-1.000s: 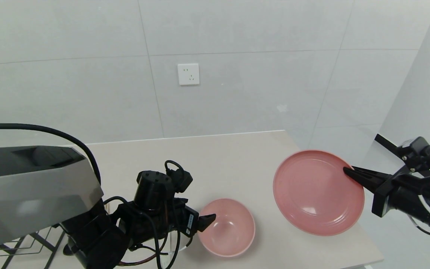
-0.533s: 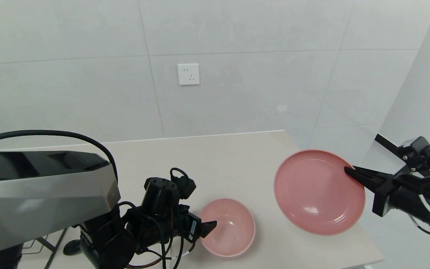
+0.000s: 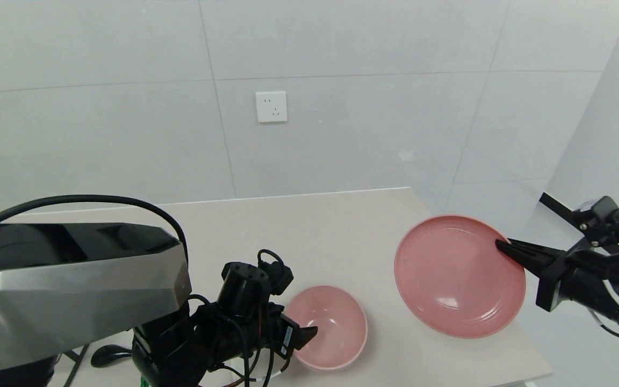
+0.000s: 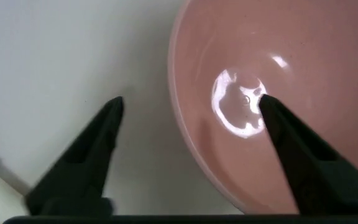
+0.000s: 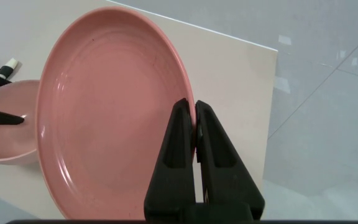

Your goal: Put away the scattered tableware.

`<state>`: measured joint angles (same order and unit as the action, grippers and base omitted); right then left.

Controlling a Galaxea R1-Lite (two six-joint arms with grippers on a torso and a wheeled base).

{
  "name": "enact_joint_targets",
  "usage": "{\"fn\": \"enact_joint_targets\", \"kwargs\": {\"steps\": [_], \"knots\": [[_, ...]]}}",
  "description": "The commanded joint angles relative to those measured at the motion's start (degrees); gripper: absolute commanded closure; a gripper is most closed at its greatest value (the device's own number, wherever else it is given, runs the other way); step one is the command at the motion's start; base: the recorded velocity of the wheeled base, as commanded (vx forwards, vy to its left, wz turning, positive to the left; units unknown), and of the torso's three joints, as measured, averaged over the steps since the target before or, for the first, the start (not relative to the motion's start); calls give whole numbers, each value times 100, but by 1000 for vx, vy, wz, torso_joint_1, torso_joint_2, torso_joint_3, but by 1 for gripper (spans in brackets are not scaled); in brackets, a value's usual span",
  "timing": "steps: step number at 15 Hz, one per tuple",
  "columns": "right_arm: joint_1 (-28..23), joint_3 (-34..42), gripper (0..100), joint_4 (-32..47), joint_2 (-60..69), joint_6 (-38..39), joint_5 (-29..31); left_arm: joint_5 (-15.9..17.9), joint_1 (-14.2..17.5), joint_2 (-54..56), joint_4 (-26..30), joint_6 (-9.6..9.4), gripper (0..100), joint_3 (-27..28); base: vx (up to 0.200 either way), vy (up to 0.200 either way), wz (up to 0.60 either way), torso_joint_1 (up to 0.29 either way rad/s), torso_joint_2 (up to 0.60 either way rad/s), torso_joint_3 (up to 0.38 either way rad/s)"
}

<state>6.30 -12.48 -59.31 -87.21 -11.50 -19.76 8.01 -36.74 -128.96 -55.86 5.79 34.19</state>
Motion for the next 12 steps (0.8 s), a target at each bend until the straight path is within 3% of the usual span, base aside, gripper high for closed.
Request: {"fn": "enact_joint_targets", "kwargs": {"steps": [1,12], "knots": [[3,0,100,-2,2,-2,-1,-1,0,-23,-13,1,100,8,0,0,0,0,0,0],[20,-149,100,-37,2,-2,7,-1,167,1145,-83,10,100,-185,0,0,0,0,0,0]]}}
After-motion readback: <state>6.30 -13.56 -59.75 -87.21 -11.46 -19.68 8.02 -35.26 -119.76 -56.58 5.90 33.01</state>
